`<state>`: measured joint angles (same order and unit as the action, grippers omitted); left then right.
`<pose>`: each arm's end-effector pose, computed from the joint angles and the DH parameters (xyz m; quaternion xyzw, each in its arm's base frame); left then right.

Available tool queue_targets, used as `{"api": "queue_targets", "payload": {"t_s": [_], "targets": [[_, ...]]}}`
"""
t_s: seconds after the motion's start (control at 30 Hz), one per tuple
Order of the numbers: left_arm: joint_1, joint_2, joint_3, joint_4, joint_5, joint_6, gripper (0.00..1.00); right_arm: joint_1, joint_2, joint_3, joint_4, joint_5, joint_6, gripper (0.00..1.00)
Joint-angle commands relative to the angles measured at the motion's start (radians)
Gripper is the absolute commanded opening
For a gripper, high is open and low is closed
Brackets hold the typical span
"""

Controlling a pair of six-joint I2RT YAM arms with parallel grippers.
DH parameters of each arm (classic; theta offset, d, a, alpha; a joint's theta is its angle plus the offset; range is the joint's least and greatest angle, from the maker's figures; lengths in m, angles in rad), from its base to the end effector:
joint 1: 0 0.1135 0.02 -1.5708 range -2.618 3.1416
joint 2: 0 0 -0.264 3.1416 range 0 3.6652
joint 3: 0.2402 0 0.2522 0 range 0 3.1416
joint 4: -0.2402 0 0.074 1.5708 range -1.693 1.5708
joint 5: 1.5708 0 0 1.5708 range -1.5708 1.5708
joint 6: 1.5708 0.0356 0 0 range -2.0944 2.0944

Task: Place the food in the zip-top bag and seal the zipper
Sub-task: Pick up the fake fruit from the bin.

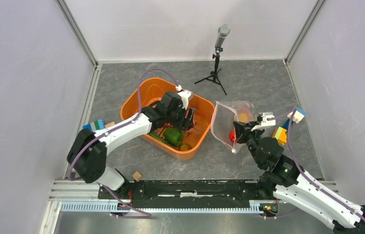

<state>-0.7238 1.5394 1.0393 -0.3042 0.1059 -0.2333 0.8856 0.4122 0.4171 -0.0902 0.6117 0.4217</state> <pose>0.2458 -0.2222 0.2338 0.2441 0.8936 -0.2155 0.3089 0.0953 0.0843 0.2717 0.0367 0.7304 0.2161 0.6469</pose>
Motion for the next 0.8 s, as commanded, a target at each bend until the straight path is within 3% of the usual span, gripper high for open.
{"api": "queue_targets", "payload": {"t_s": [0.0, 0.13, 0.43, 0.63, 0.77], "targets": [[0.004, -0.114, -0.004, -0.002, -0.038, -0.033, 0.55, 0.002, 0.045, 0.045, -0.062, -0.031, 0.065, 0.00], [0.004, -0.178, -0.024, -0.003, -0.023, -0.051, 0.56, 0.003, 0.086, 0.080, -0.146, -0.044, 0.097, 0.00], [0.003, -0.323, -0.038, 0.012, 0.091, -0.132, 0.57, 0.003, 0.076, 0.046, -0.081, -0.144, 0.140, 0.00], [-0.010, -0.362, -0.062, 0.189, 0.290, -0.261, 0.57, 0.003, 0.049, 0.033, -0.045, -0.168, 0.171, 0.00], [-0.068, -0.347, -0.038, 0.244, 0.326, -0.276, 0.58, 0.003, 0.010, 0.026, -0.048, -0.166, 0.187, 0.00]]}}
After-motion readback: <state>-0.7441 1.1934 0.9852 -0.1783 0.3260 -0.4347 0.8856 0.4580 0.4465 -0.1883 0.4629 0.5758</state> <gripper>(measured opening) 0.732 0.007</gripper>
